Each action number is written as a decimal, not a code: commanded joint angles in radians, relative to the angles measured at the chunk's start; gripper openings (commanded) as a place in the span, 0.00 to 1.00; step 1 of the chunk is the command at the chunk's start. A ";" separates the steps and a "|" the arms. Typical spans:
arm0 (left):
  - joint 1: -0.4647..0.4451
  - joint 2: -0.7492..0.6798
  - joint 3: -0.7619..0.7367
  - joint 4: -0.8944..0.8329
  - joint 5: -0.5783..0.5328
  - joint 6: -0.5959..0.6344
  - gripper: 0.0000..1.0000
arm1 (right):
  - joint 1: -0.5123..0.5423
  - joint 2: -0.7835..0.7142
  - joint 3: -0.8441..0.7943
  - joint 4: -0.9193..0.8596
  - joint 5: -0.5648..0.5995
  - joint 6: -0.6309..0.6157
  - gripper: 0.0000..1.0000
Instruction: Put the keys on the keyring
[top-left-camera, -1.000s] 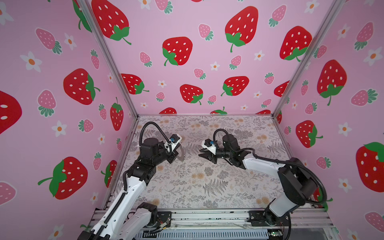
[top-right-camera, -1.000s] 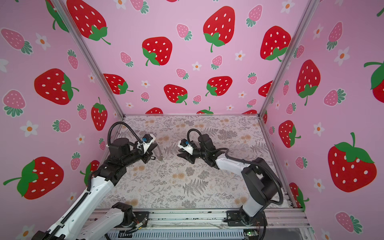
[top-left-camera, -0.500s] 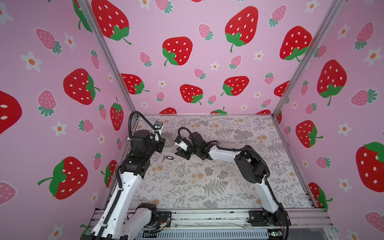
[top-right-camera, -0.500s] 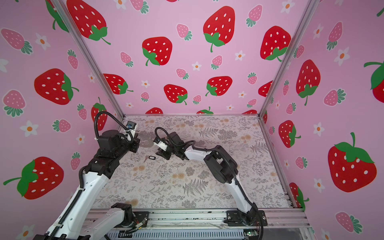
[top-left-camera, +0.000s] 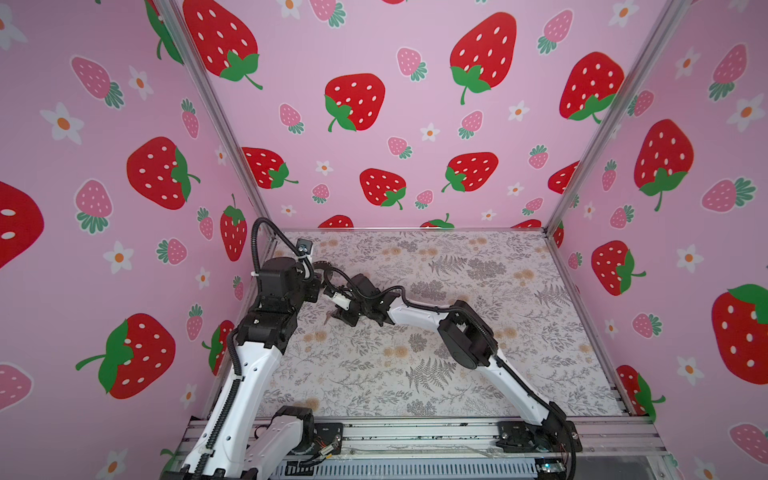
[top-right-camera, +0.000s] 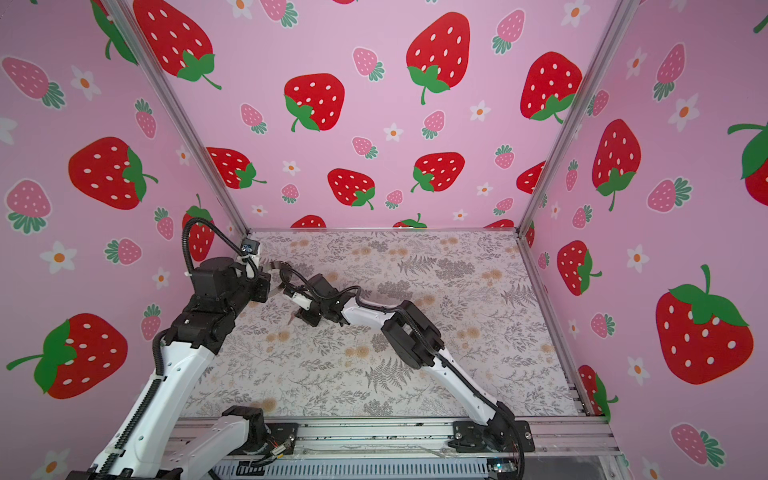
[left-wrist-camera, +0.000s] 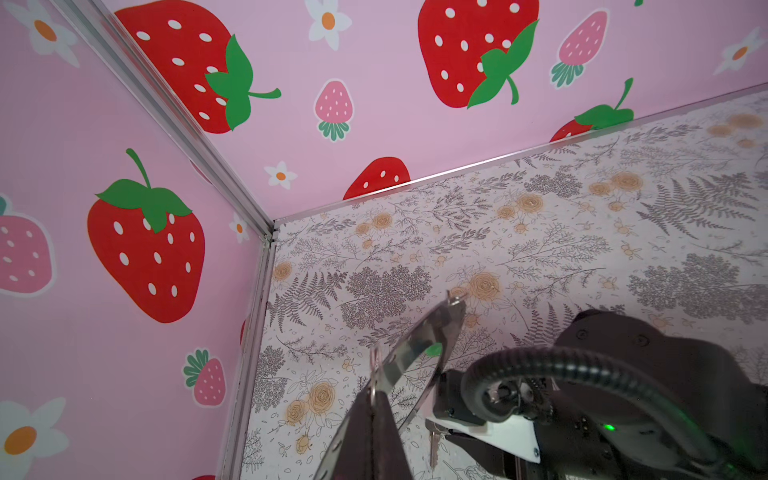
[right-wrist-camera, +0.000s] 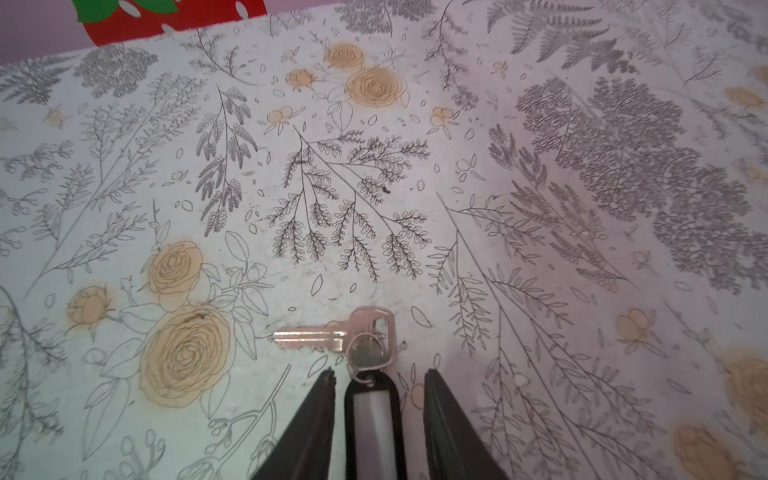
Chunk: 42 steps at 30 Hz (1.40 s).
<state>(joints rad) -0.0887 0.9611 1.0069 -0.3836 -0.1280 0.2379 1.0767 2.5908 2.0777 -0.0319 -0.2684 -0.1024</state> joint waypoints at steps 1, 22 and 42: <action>0.005 -0.035 0.018 -0.010 0.013 -0.003 0.00 | 0.019 0.039 0.065 -0.120 0.034 -0.011 0.38; 0.004 -0.091 -0.014 -0.037 0.078 -0.024 0.00 | 0.059 -0.335 -0.454 -0.101 0.315 -0.274 0.23; -0.026 -0.100 -0.057 -0.040 0.315 -0.011 0.00 | -0.040 -1.020 -1.199 0.104 0.268 -0.180 0.36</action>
<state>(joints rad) -0.1020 0.8719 0.9691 -0.4305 0.0914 0.2001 1.0275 1.6318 0.9173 -0.0288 0.0551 -0.3573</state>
